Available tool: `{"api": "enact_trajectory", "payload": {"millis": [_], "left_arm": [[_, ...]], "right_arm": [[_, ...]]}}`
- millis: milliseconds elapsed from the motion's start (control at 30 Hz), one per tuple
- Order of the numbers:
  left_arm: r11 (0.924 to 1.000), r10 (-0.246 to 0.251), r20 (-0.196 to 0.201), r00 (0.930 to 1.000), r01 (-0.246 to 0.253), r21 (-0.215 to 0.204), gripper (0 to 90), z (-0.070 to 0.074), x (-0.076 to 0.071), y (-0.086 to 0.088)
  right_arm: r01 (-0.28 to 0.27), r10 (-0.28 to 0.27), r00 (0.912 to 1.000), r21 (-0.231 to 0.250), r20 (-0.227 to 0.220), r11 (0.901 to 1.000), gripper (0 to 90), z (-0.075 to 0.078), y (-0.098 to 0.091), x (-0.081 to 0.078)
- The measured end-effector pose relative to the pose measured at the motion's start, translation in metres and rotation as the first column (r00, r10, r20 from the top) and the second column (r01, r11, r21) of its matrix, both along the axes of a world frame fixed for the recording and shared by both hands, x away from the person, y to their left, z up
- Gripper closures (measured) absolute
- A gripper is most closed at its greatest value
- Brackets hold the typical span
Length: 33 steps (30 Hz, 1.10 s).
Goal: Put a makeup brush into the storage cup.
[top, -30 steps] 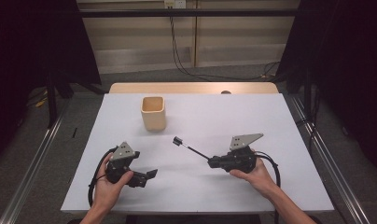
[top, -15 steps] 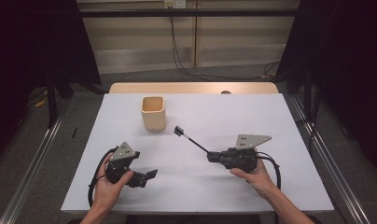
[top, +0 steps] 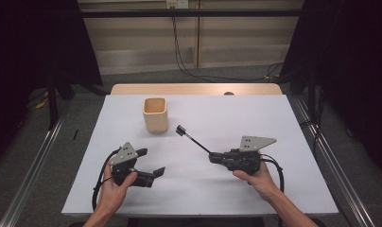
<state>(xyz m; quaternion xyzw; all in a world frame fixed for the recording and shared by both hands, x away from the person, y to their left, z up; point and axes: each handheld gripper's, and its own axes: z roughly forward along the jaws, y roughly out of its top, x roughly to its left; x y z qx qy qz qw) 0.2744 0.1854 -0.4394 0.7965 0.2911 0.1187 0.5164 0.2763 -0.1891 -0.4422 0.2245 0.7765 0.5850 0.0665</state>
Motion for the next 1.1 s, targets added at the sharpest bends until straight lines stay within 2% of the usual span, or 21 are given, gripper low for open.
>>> {"api": "enact_trajectory", "payload": {"millis": [67,133,200,533,567,667,833,967,1100], "left_arm": [[0.9995,0.009,0.020,0.9998,-0.009,-0.029,4.5,0.000,0.000,-0.004],[0.9978,-0.007,0.003,1.0000,0.007,-0.065,4.6,0.001,0.001,-0.006],[0.9966,-0.015,0.004,0.9999,0.015,-0.081,4.7,0.003,0.001,-0.010],[0.9921,-0.064,0.020,0.9977,0.066,-0.107,4.2,0.013,0.005,-0.034],[0.9930,-0.063,0.023,0.9977,0.065,-0.098,4.2,0.014,0.005,-0.036],[0.9926,-0.074,0.050,0.9960,0.079,-0.092,3.5,0.017,0.007,-0.043],[0.9885,-0.087,0.068,0.9939,0.094,-0.118,3.5,0.020,0.010,-0.052],[0.9896,-0.096,0.097,0.9907,0.105,-0.098,3.5,0.023,0.010,-0.063],[0.9853,-0.106,0.104,0.9889,0.118,-0.123,5.2,0.026,0.012,-0.071]], "right_arm": [[0.001,-0.001,1.0000,0.002,0.000,1.0000,85.7,0.000,0.000,0.000],[0.001,-0.001,1.0000,0.001,0.000,1.0000,85.7,0.000,0.000,0.000],[0.000,0.000,1.0000,0.005,-0.001,1.0000,85.7,0.000,0.000,0.000],[0.001,-0.001,1.0000,0.000,-0.006,1.0000,85.7,-0.001,0.001,0.001],[-0.001,0.001,1.0000,0.000,-0.006,1.0000,85.7,-0.001,0.002,0.001],[-0.003,0.003,1.0000,-0.002,-0.005,1.0000,85.8,-0.001,0.003,0.000],[-0.006,0.006,1.0000,-0.001,-0.006,1.0000,85.7,-0.001,0.004,0.001],[-0.017,0.017,0.9998,-0.002,-0.010,0.9999,85.7,-0.002,0.004,0.001],[-0.019,0.019,0.9998,-0.002,-0.010,0.9998,85.7,-0.002,0.004,0.001]]}}
